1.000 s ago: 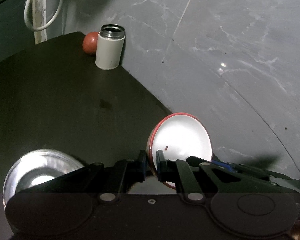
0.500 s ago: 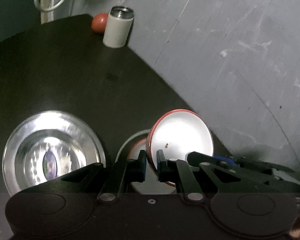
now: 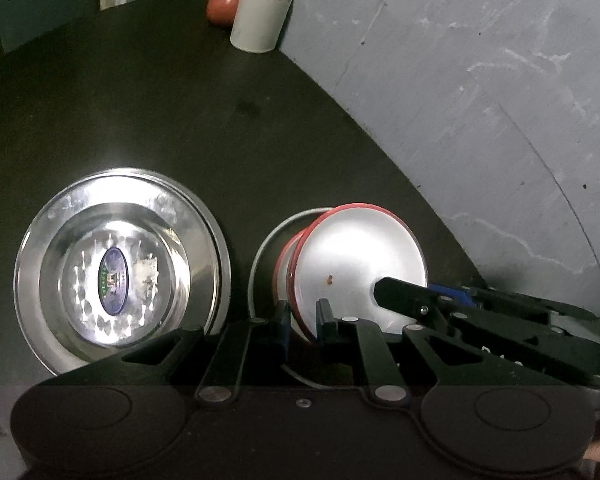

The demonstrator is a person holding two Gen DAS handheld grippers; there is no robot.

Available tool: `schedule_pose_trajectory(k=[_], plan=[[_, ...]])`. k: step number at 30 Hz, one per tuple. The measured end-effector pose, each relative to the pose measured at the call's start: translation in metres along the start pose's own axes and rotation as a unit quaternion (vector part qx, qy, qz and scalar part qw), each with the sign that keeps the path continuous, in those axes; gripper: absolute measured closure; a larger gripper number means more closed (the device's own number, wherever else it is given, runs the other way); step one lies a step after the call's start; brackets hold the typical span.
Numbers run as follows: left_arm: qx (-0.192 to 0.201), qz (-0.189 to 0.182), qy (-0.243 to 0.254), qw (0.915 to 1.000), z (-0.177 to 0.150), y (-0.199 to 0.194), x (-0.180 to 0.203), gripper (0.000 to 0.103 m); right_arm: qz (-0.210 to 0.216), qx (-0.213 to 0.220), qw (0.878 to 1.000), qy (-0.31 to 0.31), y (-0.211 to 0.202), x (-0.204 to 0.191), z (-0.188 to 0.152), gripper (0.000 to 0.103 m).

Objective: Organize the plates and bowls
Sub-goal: 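Lower the second white bowl into the first white bowl with both tools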

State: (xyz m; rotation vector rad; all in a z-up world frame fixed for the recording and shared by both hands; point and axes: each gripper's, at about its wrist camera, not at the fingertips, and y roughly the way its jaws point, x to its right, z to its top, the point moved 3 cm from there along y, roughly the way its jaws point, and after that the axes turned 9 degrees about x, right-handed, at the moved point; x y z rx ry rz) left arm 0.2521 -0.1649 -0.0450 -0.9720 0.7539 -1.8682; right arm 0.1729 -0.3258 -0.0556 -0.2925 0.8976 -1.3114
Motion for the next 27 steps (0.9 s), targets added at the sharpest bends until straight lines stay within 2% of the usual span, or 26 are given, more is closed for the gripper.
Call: schedule_pose_trajectory(k=[10,27], plan=[[-0.028,0.013,-0.003,0.9995,0.000,0.014,0.004,0.089,-0.009,-0.022,1.000,-0.011,0.003,0.000,-0.001,0.087],[-0.044,0.028,-0.014,0.9985,0.005,0.026,0.003,0.088,-0.003,-0.040,0.999,-0.021,0.012,0.001,0.004,0.087]])
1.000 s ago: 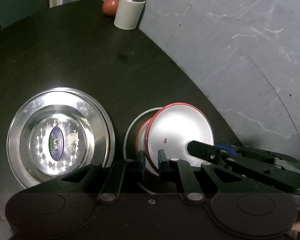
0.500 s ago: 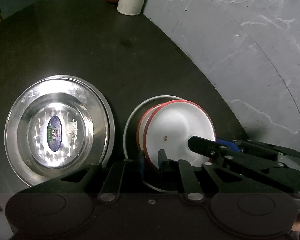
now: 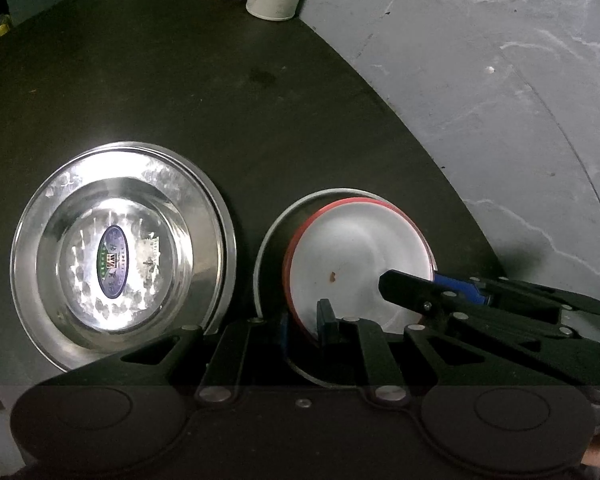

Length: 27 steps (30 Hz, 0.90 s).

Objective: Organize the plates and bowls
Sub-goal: 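Lower the second white bowl into the first white bowl with both tools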

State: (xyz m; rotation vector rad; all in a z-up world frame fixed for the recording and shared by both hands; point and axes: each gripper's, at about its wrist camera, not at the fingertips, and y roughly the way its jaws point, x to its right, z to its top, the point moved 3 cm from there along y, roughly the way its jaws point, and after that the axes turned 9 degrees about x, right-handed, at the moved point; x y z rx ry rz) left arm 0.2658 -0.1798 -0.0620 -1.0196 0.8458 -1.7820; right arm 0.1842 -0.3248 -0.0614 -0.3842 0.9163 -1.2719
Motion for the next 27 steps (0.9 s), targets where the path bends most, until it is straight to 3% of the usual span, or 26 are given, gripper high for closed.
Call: schedule_pose_trajectory(k=[27], plan=[[-0.006,0.000,-0.003,1.0000,0.0016,0.0035,-0.0007,0.087,0.003,-0.003,1.000,0.000,0.0006,0.0012,0.0013,0.087]])
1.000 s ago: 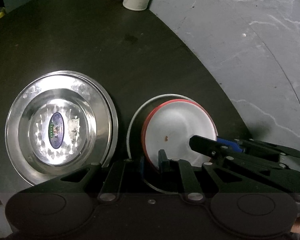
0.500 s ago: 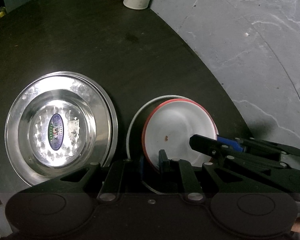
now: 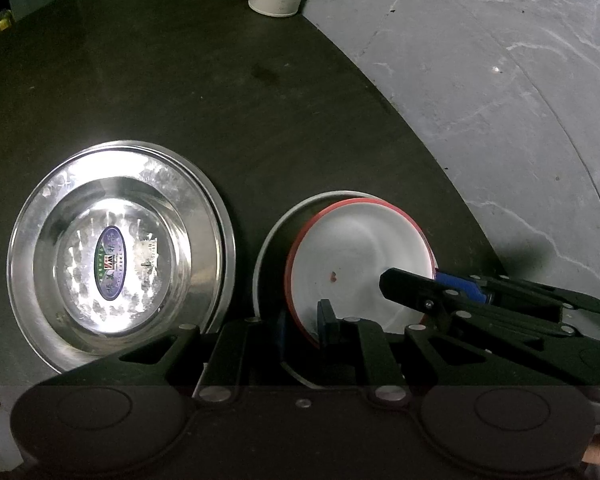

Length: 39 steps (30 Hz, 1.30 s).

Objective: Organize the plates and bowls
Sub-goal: 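Lower the second white bowl into the first white bowl with both tools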

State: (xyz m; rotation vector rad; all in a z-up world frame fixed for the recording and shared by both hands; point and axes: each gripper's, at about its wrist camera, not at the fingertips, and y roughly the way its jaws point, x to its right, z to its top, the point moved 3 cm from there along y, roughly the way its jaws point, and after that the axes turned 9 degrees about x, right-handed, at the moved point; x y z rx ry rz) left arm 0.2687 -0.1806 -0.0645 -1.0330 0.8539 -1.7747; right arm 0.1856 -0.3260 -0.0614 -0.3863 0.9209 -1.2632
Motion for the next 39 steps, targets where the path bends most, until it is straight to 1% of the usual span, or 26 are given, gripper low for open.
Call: schedule_pose_trajectory(k=[19,24,26,29,39], plan=[[-0.002,-0.005,0.002,1.0000,0.001,0.000,-0.001,0.084,0.000,-0.001,1.000,0.002,0.000,0.000,0.000,0.086],[-0.002,-0.007,0.003,1.0000,0.001,-0.001,-0.001,0.079,0.000,-0.001,1.000,0.003,0.000,0.000,-0.001,0.085],[-0.001,-0.008,0.004,1.0000,0.001,-0.002,-0.002,0.075,0.001,-0.001,1.000,0.004,0.000,0.000,0.000,0.084],[0.002,-0.011,0.005,0.9999,0.000,-0.003,-0.001,0.073,0.002,0.000,1.000,0.005,-0.001,0.000,0.000,0.084],[0.008,-0.023,0.008,0.9997,-0.003,-0.012,-0.004,0.069,0.005,0.005,1.000,0.007,-0.006,-0.001,0.000,0.077]])
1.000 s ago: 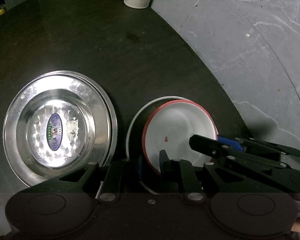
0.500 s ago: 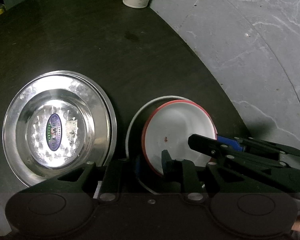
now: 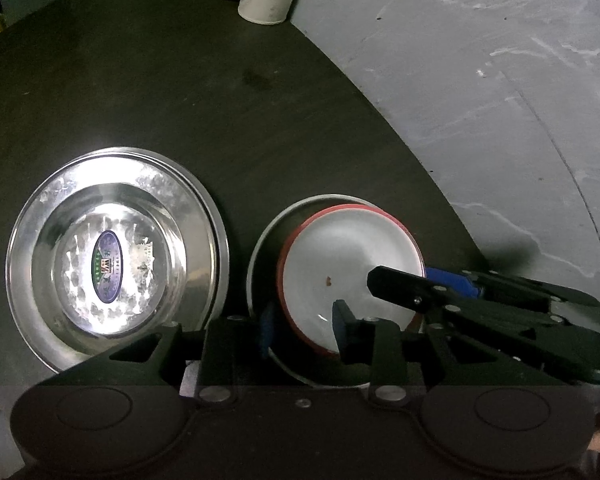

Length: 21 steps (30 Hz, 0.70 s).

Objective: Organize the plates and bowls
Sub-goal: 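Lower the second white bowl into the first white bowl with both tools, then open both tools to release the second white bowl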

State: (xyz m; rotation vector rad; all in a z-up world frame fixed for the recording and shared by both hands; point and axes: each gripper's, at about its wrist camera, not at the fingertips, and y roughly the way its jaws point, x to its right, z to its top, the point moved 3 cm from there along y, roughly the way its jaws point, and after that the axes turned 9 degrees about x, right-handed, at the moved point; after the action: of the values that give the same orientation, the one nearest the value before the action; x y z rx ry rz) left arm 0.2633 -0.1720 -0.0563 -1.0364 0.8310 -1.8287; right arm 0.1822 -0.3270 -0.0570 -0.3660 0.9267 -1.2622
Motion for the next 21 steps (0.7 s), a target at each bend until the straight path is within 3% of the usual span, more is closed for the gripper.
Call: schedule_pose_trajectory(k=[7,9,15,19,21], plan=[[0.006,-0.007,-0.003,1.0000,-0.002,-0.005,0.000,0.065,0.003,0.005,1.000,0.002,-0.003,0.001,0.001,0.074],[0.009,-0.009,-0.004,0.9999,-0.003,-0.006,-0.001,0.064,-0.009,0.006,1.000,0.003,-0.004,0.003,0.001,0.062],[0.017,-0.013,-0.006,0.9998,-0.004,-0.012,-0.002,0.059,0.000,0.013,1.000,0.012,-0.009,0.008,-0.001,0.064],[0.033,-0.001,-0.001,0.9995,-0.003,-0.020,-0.001,0.043,0.002,0.020,1.000,0.011,-0.013,0.010,0.001,0.063],[0.040,0.004,-0.002,0.9992,-0.003,-0.026,-0.002,0.041,-0.009,0.030,0.999,0.007,-0.018,0.011,0.003,0.050]])
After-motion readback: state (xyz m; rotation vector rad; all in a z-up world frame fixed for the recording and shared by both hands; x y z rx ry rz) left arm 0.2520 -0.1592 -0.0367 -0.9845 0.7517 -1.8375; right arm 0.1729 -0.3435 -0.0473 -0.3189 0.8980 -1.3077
